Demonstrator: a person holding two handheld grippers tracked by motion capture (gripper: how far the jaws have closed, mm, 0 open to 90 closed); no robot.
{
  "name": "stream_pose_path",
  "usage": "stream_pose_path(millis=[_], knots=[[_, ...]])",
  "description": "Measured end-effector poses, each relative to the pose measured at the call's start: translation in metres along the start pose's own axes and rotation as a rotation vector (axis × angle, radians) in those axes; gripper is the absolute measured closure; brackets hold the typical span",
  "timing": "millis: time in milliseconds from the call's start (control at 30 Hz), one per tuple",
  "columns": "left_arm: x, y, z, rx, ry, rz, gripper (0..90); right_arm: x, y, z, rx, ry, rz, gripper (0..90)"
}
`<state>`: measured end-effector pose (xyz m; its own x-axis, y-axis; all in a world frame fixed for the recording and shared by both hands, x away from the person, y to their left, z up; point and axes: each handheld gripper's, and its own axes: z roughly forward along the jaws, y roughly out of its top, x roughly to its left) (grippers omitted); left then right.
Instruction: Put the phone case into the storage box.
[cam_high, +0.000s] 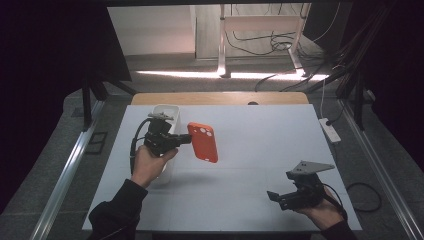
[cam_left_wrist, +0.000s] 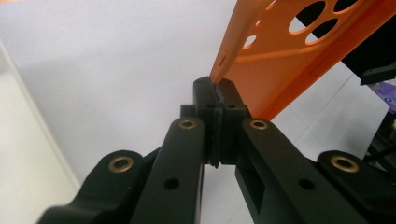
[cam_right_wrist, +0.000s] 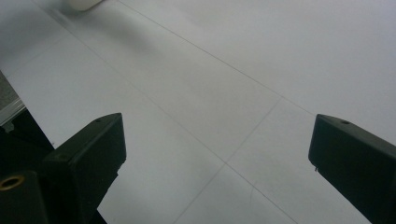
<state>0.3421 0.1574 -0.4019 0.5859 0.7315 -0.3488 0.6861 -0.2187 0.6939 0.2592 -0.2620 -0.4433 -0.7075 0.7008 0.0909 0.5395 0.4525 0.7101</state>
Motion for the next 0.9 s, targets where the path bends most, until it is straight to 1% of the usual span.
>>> stream_pose_path(millis=[200, 333, 567, 800, 900], knots=[[0.005, 0.002, -0.005, -0.005, 0.011, -0.014, 89.5, -0.004, -0.007, -0.007, -0.003, -0.014, 0.025, 3.3], [0.007, 0.003, -0.007, -0.005, 0.009, -0.021, 89.5, -0.006, -0.011, -0.011, 0.004, -0.026, 0.025, 0.1], [0.013, 0.009, -0.016, -0.008, 0.038, -0.022, 89.5, -0.014, -0.020, -0.020, -0.008, -0.046, 0.059, 0.0], [0.018, 0.015, -0.024, -0.011, 0.060, -0.027, 89.5, -0.019, -0.027, -0.027, -0.008, -0.068, 0.062, 0.0], [0.021, 0.018, -0.029, -0.017, 0.069, -0.030, 89.5, -0.021, -0.030, -0.031, -0.016, -0.076, 0.073, 0.0]])
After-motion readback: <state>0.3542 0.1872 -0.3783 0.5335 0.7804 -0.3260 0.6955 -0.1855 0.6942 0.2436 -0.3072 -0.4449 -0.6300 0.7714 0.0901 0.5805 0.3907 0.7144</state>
